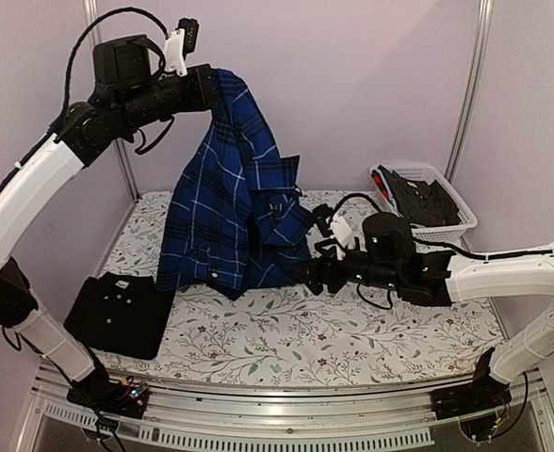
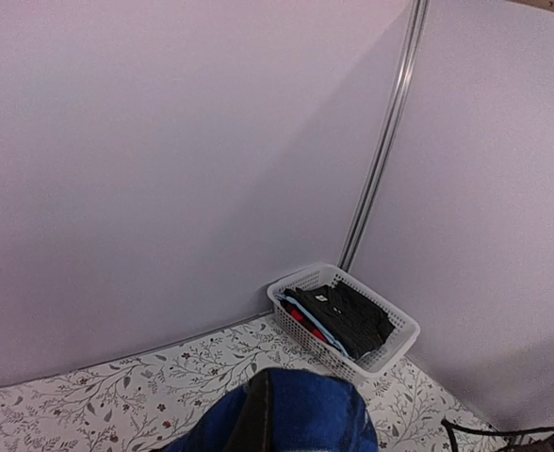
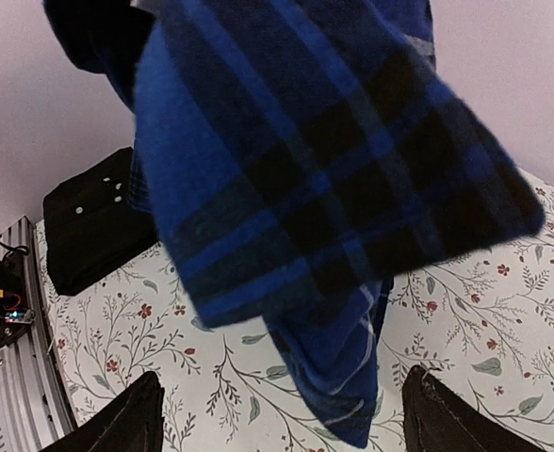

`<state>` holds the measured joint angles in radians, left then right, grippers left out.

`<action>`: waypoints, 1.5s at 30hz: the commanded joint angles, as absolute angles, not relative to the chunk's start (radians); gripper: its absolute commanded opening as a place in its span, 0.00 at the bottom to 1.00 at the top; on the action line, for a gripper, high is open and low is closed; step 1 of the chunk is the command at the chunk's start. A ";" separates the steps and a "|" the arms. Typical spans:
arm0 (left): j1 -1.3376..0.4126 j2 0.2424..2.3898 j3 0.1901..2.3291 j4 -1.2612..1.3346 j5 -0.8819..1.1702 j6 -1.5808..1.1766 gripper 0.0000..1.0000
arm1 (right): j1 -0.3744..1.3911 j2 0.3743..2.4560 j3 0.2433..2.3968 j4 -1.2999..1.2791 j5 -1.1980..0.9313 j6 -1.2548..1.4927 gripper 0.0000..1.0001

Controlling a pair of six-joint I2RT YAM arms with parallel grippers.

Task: Fold and stack the long sleeve shirts
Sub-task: Pick up the crumpled shirt from the center of the board, then flatten out the crumpled shirt at the center of the board.

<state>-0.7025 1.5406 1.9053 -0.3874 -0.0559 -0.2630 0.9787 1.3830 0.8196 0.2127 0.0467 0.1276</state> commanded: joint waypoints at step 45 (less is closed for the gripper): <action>-0.557 1.441 1.958 -0.585 -0.006 -0.207 0.00 | 0.750 1.374 1.848 -0.446 0.411 -0.082 0.00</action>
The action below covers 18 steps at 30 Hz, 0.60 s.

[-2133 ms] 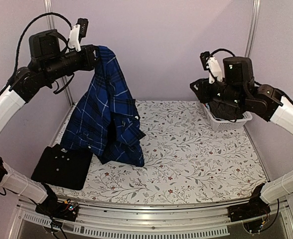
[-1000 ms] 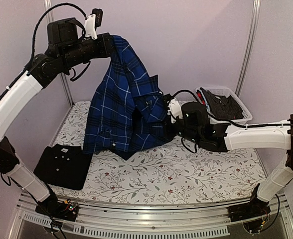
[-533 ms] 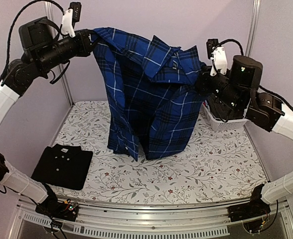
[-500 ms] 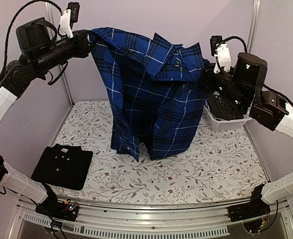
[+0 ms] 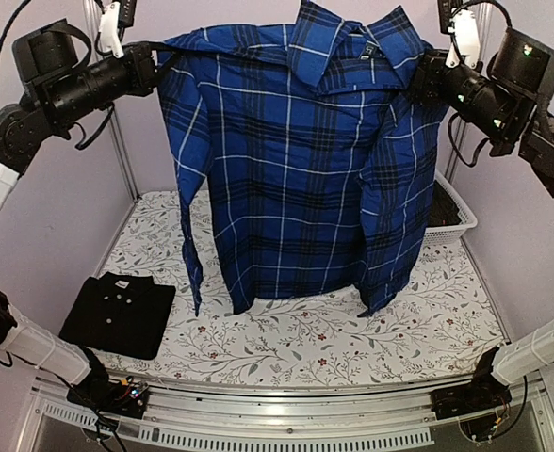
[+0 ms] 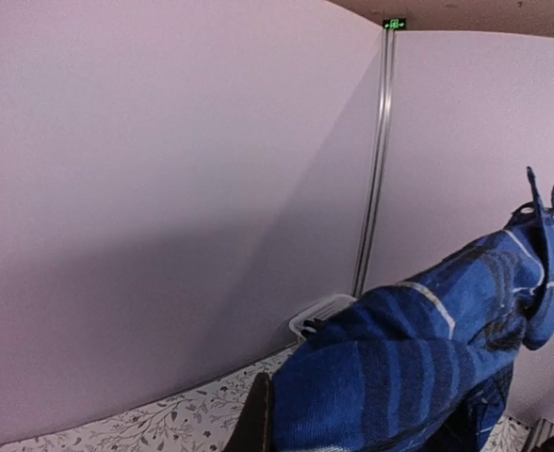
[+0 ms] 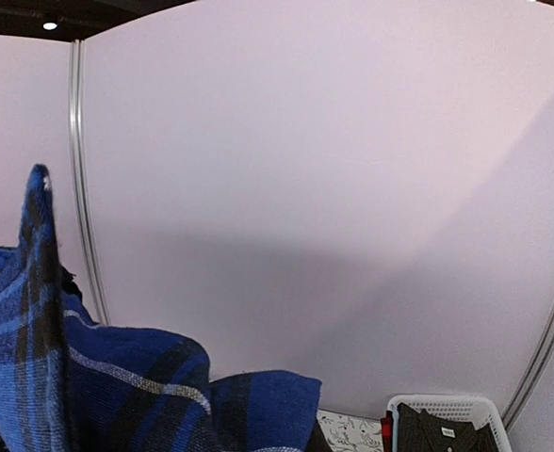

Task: Fold and stack the long sleeve shirts
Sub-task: Flatten out the crumpled shirt at the center of the board.

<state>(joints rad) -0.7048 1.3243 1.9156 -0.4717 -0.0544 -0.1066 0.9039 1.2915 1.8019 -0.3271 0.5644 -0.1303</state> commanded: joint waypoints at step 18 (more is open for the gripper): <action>-0.303 2.232 1.991 -0.508 0.266 -0.392 0.00 | 0.417 2.199 2.001 -0.445 0.107 0.162 0.00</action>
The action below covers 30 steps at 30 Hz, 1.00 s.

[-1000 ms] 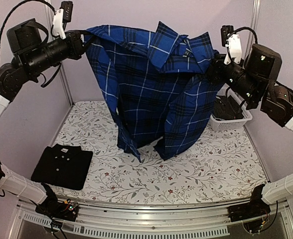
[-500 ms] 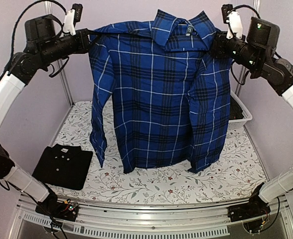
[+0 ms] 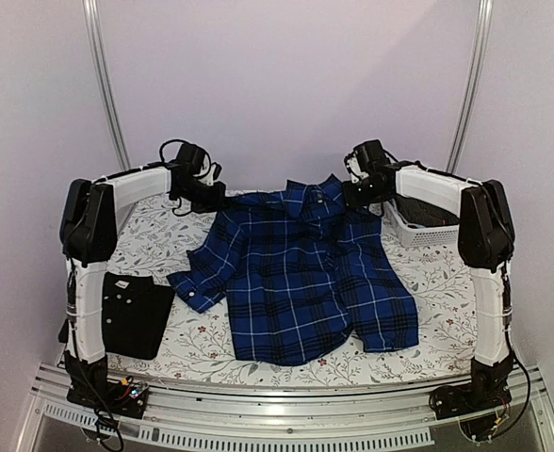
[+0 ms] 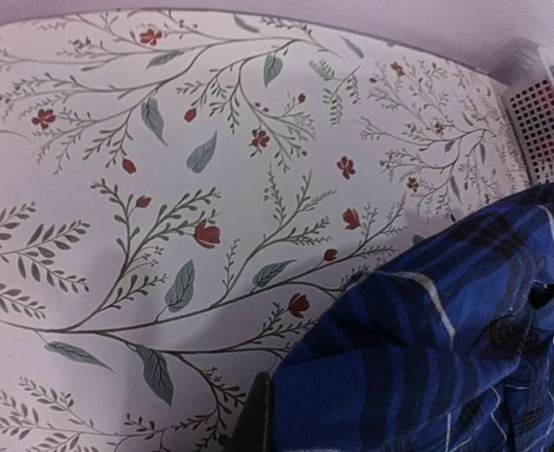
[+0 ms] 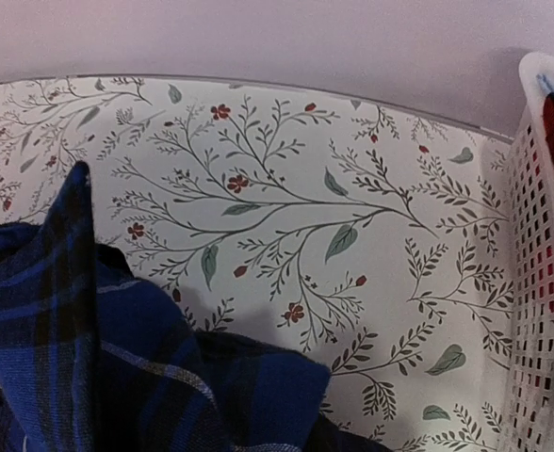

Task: Fold and stack the long sleeve shirts
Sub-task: Flatten out the crumpled shirt at the center of the board.

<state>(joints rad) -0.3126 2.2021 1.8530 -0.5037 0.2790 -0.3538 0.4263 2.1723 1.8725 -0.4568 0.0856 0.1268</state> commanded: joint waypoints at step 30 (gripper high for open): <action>-0.379 1.602 1.010 -0.318 0.075 -0.614 0.70 | 0.702 1.813 1.433 -0.439 0.049 0.234 0.71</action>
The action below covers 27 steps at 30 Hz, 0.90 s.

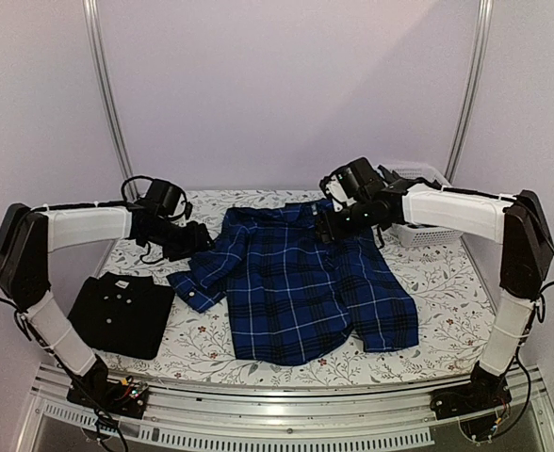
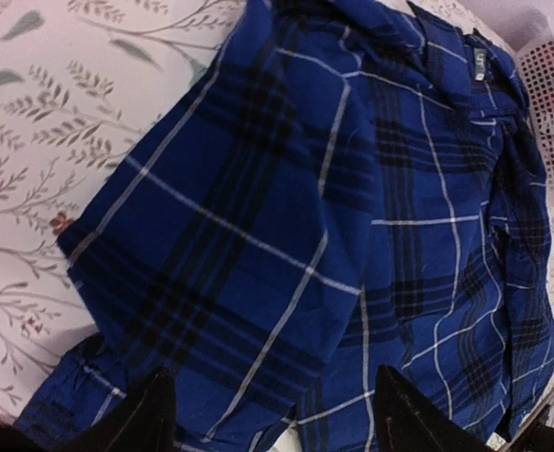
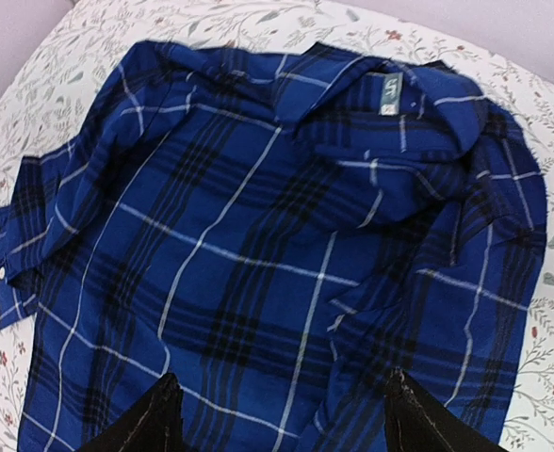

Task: Fold and stack the long sleeve shirts
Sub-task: Flatten out the crumpled shirt at the center of the board, then pick up the sleeve from the center of the board.

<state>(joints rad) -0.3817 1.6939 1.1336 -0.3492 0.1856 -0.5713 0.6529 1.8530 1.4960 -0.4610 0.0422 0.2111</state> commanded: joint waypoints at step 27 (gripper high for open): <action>-0.308 1.649 0.851 -0.293 -0.084 -0.691 0.54 | 0.742 1.825 1.357 -0.415 0.017 0.262 0.68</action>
